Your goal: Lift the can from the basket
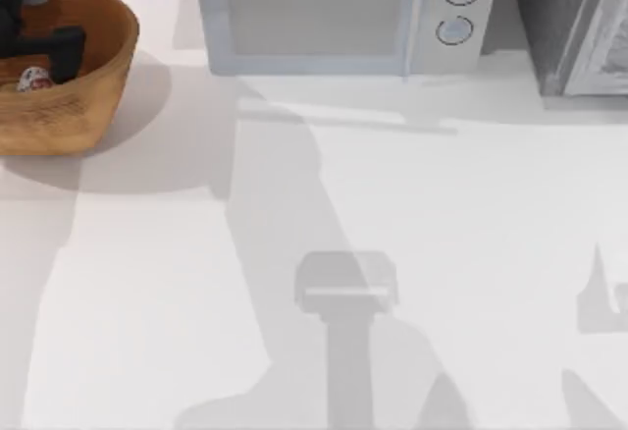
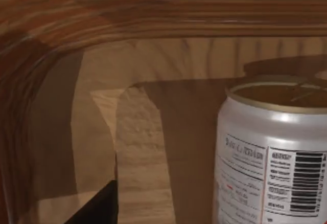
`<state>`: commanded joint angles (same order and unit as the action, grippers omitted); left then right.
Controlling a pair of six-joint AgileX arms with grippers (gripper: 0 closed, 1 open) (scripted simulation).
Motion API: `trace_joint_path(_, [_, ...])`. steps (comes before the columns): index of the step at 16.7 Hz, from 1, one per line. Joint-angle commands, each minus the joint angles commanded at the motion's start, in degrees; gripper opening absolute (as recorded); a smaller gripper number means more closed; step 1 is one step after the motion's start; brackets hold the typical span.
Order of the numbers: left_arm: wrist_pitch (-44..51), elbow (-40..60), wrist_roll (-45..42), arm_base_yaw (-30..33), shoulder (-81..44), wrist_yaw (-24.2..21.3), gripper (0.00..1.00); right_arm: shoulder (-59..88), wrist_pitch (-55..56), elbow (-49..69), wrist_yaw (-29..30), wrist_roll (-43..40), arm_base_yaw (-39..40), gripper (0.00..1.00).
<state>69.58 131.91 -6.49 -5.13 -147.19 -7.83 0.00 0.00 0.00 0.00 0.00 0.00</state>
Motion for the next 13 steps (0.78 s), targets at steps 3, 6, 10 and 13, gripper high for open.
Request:
trace_joint_path(3, [-0.87,-0.85,0.05,0.06,-0.12,0.0,1.0,0.0,0.0,0.0,0.0,0.0,0.0,1.0])
trace_joint_path(6, [-0.87,-0.85,0.05,0.06,-0.12,0.0,0.92,0.0,0.0,0.0,0.0,0.0,0.0,1.0])
trace_joint_path(10, [-0.87,-0.85,0.05,0.06,-0.12,0.0,0.62,0.0,0.0,0.0,0.0,0.0,0.0,1.0])
trace_joint_path(13, [-0.87,-0.85,0.05,0.06,-0.12,0.0,0.4,0.0,0.0,0.0,0.0,0.0,0.0,1.0])
